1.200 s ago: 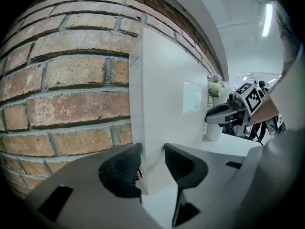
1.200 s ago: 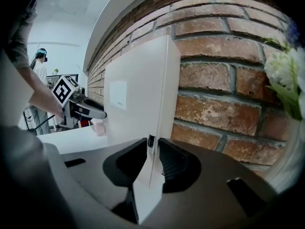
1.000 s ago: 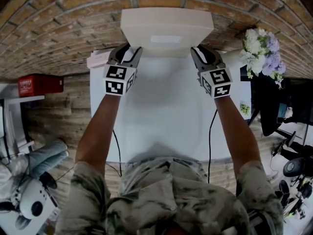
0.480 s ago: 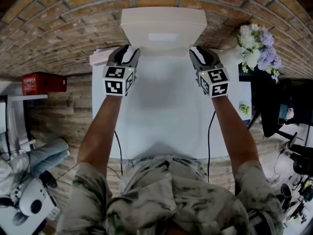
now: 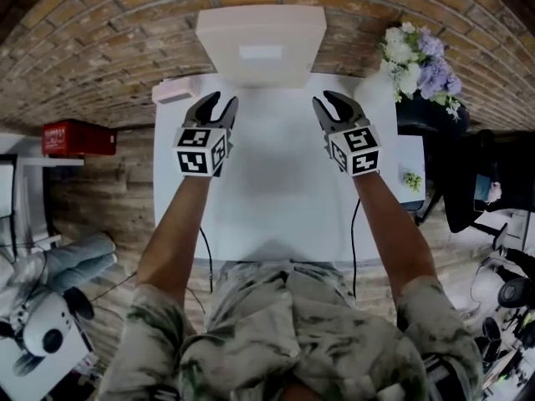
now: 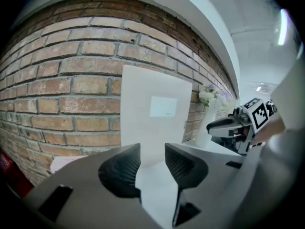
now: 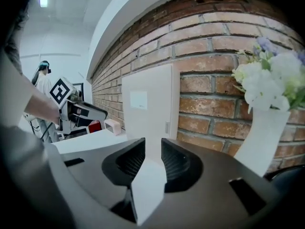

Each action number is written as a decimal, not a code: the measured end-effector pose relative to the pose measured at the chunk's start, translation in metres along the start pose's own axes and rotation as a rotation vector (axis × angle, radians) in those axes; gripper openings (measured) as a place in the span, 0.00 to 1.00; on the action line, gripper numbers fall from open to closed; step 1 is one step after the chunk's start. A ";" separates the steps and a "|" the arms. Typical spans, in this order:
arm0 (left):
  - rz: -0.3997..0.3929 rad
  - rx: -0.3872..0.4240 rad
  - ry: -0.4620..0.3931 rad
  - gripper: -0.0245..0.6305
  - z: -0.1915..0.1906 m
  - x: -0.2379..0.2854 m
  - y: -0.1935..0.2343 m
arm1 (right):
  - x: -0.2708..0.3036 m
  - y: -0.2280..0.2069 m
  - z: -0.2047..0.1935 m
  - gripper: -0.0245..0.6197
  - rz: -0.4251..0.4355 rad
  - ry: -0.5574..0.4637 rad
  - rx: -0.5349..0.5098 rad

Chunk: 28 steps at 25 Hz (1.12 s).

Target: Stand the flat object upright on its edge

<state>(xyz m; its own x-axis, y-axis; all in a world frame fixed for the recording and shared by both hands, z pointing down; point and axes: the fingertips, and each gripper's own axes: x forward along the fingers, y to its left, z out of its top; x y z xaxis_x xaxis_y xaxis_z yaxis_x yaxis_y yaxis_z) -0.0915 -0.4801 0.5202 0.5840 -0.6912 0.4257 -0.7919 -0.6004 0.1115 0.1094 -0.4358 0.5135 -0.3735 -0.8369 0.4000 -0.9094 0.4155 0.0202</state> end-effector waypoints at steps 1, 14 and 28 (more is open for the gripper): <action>-0.003 -0.008 -0.003 0.30 -0.002 -0.005 -0.008 | -0.007 0.004 -0.001 0.23 0.008 -0.005 0.002; -0.116 -0.080 -0.004 0.15 -0.030 -0.089 -0.156 | -0.118 0.057 -0.021 0.11 0.123 -0.072 0.026; -0.316 -0.118 0.020 0.07 -0.059 -0.204 -0.246 | -0.223 0.140 -0.048 0.07 0.176 -0.041 0.057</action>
<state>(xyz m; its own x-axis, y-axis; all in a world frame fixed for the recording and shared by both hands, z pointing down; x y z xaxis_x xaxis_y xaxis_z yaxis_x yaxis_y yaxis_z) -0.0263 -0.1678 0.4587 0.8015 -0.4693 0.3705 -0.5877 -0.7324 0.3437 0.0742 -0.1744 0.4711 -0.5341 -0.7673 0.3549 -0.8376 0.5372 -0.0990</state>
